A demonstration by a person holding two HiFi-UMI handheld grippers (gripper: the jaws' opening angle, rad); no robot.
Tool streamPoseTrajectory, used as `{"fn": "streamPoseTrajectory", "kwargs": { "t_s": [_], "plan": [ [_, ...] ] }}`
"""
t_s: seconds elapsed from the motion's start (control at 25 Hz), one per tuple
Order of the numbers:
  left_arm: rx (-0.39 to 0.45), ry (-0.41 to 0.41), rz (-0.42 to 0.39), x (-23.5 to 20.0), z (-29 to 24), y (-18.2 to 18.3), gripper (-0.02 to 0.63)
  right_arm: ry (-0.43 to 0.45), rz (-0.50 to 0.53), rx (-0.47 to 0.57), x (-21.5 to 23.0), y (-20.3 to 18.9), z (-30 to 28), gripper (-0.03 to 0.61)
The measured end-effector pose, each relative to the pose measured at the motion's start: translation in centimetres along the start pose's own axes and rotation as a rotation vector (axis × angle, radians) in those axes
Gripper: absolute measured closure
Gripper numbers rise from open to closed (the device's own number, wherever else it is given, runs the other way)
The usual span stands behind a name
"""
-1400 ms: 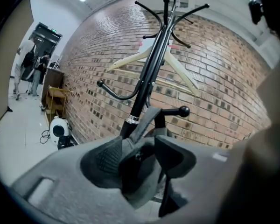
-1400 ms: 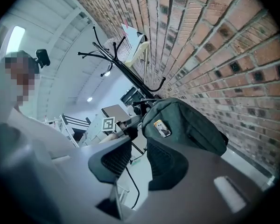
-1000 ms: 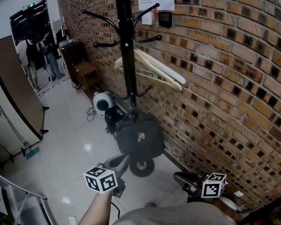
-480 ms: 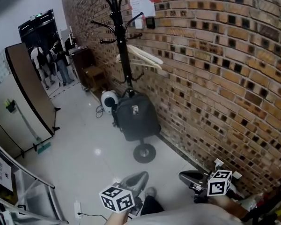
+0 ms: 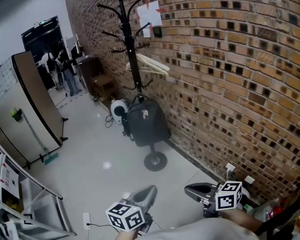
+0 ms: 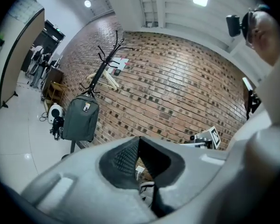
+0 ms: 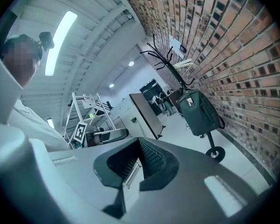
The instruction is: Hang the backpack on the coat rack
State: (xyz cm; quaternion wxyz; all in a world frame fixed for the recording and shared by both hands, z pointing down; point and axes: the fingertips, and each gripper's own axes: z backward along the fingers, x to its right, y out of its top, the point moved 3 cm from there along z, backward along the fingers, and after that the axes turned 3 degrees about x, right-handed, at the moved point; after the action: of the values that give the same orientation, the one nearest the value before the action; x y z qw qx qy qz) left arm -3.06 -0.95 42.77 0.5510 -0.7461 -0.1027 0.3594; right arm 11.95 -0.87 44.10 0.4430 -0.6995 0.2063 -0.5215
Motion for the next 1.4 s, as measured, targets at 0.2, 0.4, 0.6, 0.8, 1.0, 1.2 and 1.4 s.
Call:
{"fn": "streamPoseTrajectory", "kwargs": {
  "t_s": [0.2, 0.4, 0.6, 0.8, 1.0, 1.2, 1.4],
  "plan": [
    [-0.058, -0.018, -0.006, 0.8, 4.3, -1.0, 0.612, -0.006, 0.006, -0.011, -3.9, -1.6, -1.6, 0.58],
    [-0.066, -0.05, -0.004, -0.1, 7.9, -2.7, 0.612, -0.001, 0.079, -0.034, -7.5, -4.4, -3.7, 0.58],
    [-0.098, -0.048, -0.044, -1.1, 9.5, -3.5, 0.612, 0.001, -0.004, -0.021, -8.1, -7.0, -4.7, 0.58],
    [-0.083, -0.084, -0.041, -0.9, 10.5, -2.8, 0.612, -0.014, -0.022, 0.009, -8.8, -6.8, -4.7, 0.58],
    [-0.085, -0.084, -0.021, -1.9, 11.3, -3.4, 0.612, -0.048, -0.03, -0.006, -8.6, -8.5, -4.5, 0.58],
    [-0.071, -0.093, 0.0, -2.3, 11.4, -3.3, 0.612, -0.057, -0.024, -0.012, -9.2, -8.6, -4.4, 0.58],
    [-0.064, -0.109, 0.004, -2.0, 11.2, -3.0, 0.612, -0.073, -0.011, -0.001, -9.3, -7.9, -3.8, 0.58]
  ]
}}
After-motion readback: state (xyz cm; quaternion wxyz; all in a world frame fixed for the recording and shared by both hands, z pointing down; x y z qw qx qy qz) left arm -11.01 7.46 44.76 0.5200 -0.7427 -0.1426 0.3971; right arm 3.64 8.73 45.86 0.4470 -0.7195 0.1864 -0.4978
